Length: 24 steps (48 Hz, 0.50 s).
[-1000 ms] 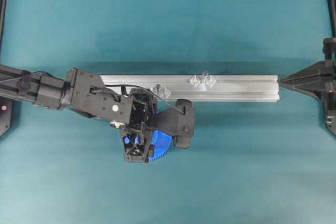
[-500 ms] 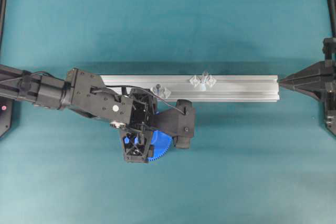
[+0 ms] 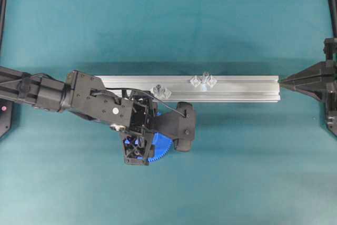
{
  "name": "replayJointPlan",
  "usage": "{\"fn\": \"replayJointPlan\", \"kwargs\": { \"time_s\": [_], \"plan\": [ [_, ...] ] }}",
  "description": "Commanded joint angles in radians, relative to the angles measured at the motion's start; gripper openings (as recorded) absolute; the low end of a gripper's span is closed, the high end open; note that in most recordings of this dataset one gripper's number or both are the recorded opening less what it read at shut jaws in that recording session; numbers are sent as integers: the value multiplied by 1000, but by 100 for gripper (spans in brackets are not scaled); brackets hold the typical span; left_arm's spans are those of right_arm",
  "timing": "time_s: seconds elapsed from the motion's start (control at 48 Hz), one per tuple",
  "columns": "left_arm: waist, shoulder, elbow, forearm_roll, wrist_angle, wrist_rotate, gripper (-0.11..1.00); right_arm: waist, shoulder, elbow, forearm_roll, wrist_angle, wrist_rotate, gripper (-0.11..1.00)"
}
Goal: Find the location of the shaft and insert the large gear.
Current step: 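Close the left gripper on the gear hub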
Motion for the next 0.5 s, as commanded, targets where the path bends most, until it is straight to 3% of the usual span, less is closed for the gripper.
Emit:
{"fn": "replayJointPlan", "kwargs": {
  "time_s": [0.0,0.479],
  "plan": [
    [2,-8,-6,2,2,5,72,-3,8,-12,2,-5,9,0],
    [0,-44,-34,3,20,14,72,-3,8,-11,2,-5,9,0]
  ]
}}
